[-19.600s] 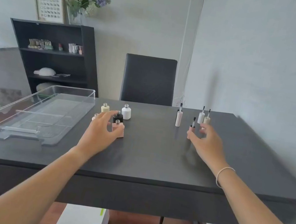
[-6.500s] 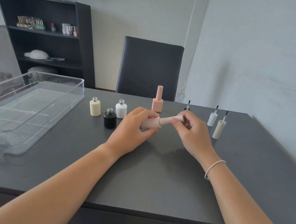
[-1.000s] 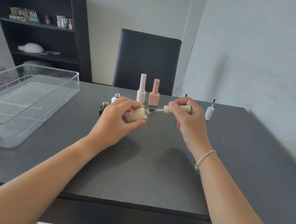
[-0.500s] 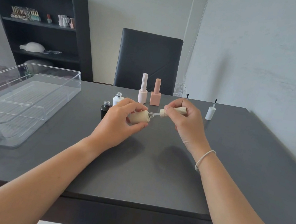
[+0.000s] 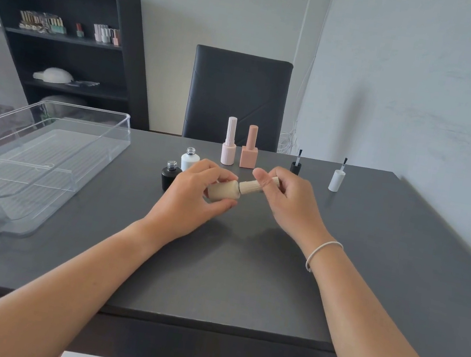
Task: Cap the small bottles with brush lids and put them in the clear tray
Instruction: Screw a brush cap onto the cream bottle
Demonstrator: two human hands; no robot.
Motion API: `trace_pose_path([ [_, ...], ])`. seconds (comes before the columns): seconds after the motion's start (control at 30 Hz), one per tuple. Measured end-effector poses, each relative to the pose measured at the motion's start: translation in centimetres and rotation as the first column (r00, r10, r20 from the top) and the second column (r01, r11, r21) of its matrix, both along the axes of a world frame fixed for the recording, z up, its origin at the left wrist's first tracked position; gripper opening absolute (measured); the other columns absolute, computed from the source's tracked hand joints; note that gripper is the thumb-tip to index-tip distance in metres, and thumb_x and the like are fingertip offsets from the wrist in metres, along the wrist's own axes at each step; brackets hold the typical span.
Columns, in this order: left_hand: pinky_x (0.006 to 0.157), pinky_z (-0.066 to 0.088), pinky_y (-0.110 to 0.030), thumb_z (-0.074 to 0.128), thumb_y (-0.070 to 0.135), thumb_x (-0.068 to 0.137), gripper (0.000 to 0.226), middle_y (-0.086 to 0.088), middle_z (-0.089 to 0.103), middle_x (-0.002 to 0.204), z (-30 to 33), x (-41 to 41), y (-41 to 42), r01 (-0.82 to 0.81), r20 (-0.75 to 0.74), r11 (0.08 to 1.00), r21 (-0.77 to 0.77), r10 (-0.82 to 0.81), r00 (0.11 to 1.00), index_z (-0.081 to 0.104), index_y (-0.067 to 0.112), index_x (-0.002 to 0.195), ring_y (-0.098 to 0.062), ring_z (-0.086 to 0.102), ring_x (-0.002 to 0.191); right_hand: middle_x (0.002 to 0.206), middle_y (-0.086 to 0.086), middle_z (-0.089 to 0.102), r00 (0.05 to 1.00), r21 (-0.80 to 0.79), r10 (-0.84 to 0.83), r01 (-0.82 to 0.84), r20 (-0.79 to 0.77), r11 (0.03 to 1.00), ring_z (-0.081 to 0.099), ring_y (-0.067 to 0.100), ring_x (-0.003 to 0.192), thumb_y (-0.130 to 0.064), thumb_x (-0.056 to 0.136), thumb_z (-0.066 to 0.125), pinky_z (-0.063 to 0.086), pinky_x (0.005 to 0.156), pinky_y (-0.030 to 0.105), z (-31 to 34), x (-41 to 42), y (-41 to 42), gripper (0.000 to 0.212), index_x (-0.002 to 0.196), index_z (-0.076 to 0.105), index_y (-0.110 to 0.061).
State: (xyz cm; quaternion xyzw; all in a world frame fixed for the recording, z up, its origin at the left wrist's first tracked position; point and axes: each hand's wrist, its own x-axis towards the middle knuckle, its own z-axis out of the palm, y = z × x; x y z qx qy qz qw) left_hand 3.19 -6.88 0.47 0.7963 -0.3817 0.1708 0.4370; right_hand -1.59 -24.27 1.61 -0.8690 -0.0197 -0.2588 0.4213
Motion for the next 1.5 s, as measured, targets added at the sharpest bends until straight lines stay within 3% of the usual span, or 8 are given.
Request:
trace_pose_path([
  [0.2,0.073,0.04,-0.008,0.075,0.015,0.073,0.031,0.016,0.052,0.091,-0.06,0.16,0.12,-0.017,0.0,1.0,-0.009,0.017,1.0,0.065,0.02,0.102,0.005,0.049,0.088,0.058,-0.013,0.044,0.991,0.048,0.128,-0.127,-0.033,0.991,0.042,-0.001,0.05,-0.025,0.089,0.052,0.034,0.05,0.01,-0.27,0.1,0.16,0.01,0.082,0.048,-0.02],
  [0.4,0.073,0.042,-0.01,0.075,0.016,0.073,0.031,0.018,0.052,0.092,-0.09,0.24,0.18,-0.013,0.013,1.0,-0.007,0.013,1.0,0.065,0.02,0.102,0.002,0.05,0.088,0.049,-0.011,0.04,0.999,0.021,0.033,-0.032,-0.019,0.999,0.038,0.005,0.046,-0.048,0.087,0.051,0.031,0.051,0.02,-0.38,0.19,-0.03,0.035,0.067,0.047,-0.019],
  [0.53,0.073,0.04,-0.007,0.074,0.017,0.074,0.031,0.018,0.051,0.092,-0.12,0.3,0.14,-0.012,0.018,1.0,0.008,0.012,1.0,0.065,0.022,0.103,0.004,0.049,0.088,0.056,-0.013,0.045,0.995,0.008,0.088,-0.088,0.041,0.996,0.042,0.002,0.049,-0.021,0.088,0.055,0.035,0.049,0.011,-0.41,0.17,-0.1,0.009,0.082,0.052,-0.014],
  [0.67,0.073,0.039,-0.007,0.074,0.017,0.074,0.031,0.016,0.052,0.092,-0.15,0.29,0.25,-0.014,0.017,1.0,0.016,0.013,1.0,0.065,0.022,0.103,0.002,0.049,0.088,0.044,-0.01,0.039,1.0,0.021,0.002,-0.002,0.009,1.0,0.037,0.006,0.045,-0.045,0.087,0.052,0.03,0.049,0.02,-0.46,0.22,-0.03,0.039,0.065,0.049,-0.012],
  [0.83,0.072,0.039,-0.007,0.073,0.017,0.074,0.03,0.016,0.052,0.093,-0.09,0.32,0.24,-0.019,0.006,1.0,0.02,0.019,1.0,0.065,0.022,0.103,0.001,0.049,0.089,0.054,-0.013,0.046,0.998,0.013,0.057,-0.058,0.023,0.998,0.042,0.002,0.048,-0.026,0.087,0.056,0.032,0.051,0.017,-0.49,0.1,-0.05,0.016,0.077,0.051,-0.015],
  [0.97,0.073,0.039,-0.008,0.074,0.016,0.074,0.03,0.016,0.052,0.092,-0.09,0.29,0.27,-0.02,0.005,1.0,0.018,0.02,1.0,0.065,0.022,0.103,0.0,0.049,0.089,0.048,-0.009,0.04,1.0,0.032,0.014,-0.014,0.011,0.999,0.037,0.006,0.047,-0.042,0.087,0.054,0.031,0.051,0.022,-0.49,0.14,-0.04,0.04,0.066,0.05,-0.008],
  [1.4,0.071,0.038,-0.007,0.074,0.017,0.074,0.032,0.015,0.051,0.092,-0.1,0.37,0.32,-0.033,0.017,0.999,0.034,0.033,0.999,0.065,0.02,0.104,-0.001,0.049,0.089,0.054,-0.009,0.046,0.998,0.048,0.053,-0.055,0.033,0.997,0.041,0.003,0.048,-0.029,0.088,0.056,0.033,0.049,0.011,-0.56,0.16,-0.14,0.022,0.075,0.054,-0.011],
  [1.5,0.071,0.038,-0.008,0.073,0.017,0.074,0.031,0.015,0.052,0.092,-0.13,0.28,0.33,-0.027,0.025,0.999,0.034,0.027,0.999,0.065,0.021,0.104,-0.002,0.048,0.089,0.048,-0.008,0.041,1.0,0.022,0.003,-0.004,0.005,1.0,0.038,0.007,0.046,-0.042,0.088,0.052,0.032,0.05,0.019,-0.58,0.22,-0.07,0.044,0.068,0.054,-0.002],
])
